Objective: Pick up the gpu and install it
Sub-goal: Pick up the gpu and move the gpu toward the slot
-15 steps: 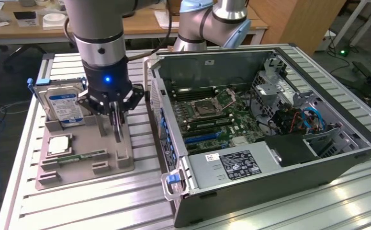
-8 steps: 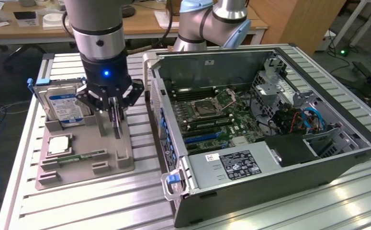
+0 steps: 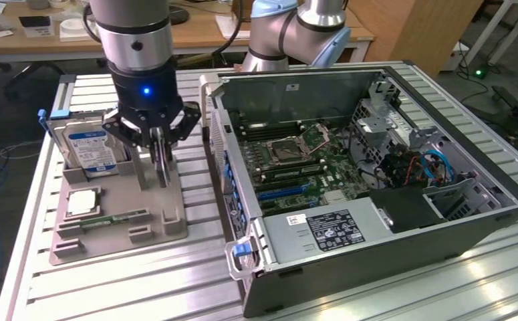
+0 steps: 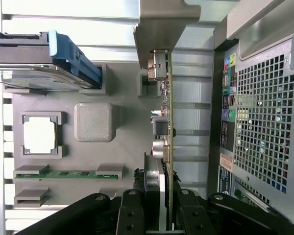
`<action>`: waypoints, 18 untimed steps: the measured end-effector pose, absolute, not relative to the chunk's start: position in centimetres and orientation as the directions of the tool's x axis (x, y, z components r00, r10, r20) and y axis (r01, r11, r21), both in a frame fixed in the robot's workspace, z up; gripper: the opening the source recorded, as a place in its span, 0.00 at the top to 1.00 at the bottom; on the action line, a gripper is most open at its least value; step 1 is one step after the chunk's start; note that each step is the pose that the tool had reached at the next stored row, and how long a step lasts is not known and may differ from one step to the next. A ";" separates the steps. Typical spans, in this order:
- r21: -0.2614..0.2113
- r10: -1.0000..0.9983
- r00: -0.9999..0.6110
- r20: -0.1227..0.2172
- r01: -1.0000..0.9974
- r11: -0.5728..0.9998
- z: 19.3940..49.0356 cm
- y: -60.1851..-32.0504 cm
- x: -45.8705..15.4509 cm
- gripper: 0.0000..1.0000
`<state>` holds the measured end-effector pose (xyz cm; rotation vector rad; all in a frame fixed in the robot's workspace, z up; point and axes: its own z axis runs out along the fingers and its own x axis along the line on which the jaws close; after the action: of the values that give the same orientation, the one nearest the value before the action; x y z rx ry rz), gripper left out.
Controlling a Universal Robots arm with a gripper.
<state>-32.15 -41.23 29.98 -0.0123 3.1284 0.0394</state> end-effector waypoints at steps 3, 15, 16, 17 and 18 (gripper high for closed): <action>0.026 -0.008 -1.000 -0.013 -0.008 1.000 30.3 -41.2 -32.2 0.72; 0.026 -0.008 -1.000 -0.013 -0.008 1.000 31.6 -41.2 -32.2 0.72; 0.026 -0.008 -1.000 -0.013 -0.008 1.000 31.8 -41.2 -32.2 0.72; 0.026 -0.008 -1.000 -0.013 -0.008 1.000 32.0 -41.2 -32.2 0.72; 0.026 -0.008 -1.000 -0.013 -0.008 1.000 32.2 -41.2 -32.2 0.72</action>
<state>-32.15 -41.23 32.19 -0.0123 3.1284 0.0411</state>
